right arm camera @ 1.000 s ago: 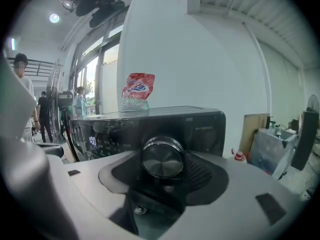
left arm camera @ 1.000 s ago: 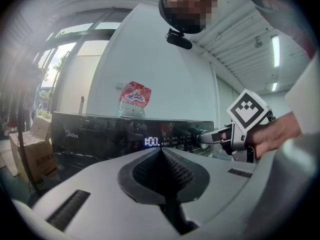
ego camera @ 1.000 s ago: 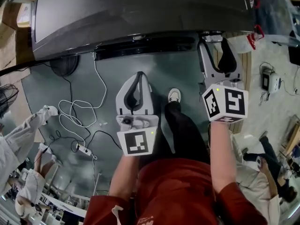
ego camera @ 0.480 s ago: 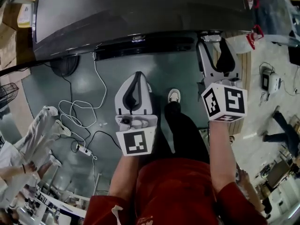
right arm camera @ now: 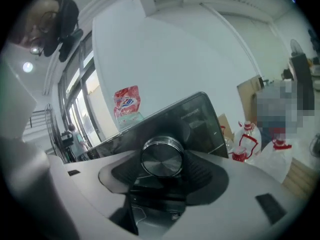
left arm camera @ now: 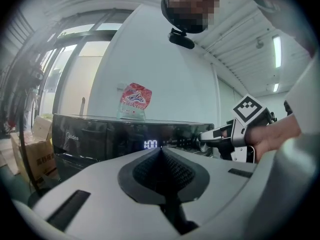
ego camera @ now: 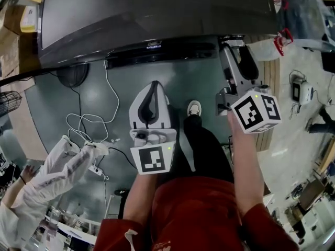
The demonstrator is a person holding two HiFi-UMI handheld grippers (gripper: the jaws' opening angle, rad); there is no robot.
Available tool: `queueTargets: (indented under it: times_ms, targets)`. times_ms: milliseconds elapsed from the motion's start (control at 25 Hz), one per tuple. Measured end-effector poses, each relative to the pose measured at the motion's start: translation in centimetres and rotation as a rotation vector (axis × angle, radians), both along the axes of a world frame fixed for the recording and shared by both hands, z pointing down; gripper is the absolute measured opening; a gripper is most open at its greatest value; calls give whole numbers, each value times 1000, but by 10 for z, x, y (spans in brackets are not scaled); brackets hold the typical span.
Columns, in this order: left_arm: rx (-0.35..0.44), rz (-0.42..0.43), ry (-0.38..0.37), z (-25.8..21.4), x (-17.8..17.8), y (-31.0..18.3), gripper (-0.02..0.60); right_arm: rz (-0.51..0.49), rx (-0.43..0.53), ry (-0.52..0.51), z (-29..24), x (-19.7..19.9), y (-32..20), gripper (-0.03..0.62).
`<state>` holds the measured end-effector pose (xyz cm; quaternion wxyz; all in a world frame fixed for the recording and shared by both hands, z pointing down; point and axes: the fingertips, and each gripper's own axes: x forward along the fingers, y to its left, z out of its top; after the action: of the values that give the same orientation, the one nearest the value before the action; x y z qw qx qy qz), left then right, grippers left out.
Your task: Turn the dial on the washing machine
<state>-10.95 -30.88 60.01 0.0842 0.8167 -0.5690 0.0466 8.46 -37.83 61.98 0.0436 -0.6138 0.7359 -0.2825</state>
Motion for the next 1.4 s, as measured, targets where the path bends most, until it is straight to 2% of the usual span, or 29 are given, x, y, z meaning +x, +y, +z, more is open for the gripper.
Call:
queueTargets:
  times_ms: [120,320,600,1040,1240,1400]
  targets:
    - [3,8,-3,-1,2,0,9,16,3,-129,-2,0,-2,273]
    - [3,13,-5,-2,4,1,9,21,3,-157,-2,1,-3,273]
    - [1,12,-7,-4,5,4,9,17,6,-133,-5,1,-2,273]
    - [-7,12,-20,-7,6,6,9,28,-11,-170,-2,-1,3,279]
    - [-8,7,-27,-11,7,10,9,32,-40,-131,3,-1,15,275]
    - [-2,-1,-27,-20,9,14,9,20,-80,-139,9,-2,31,270]
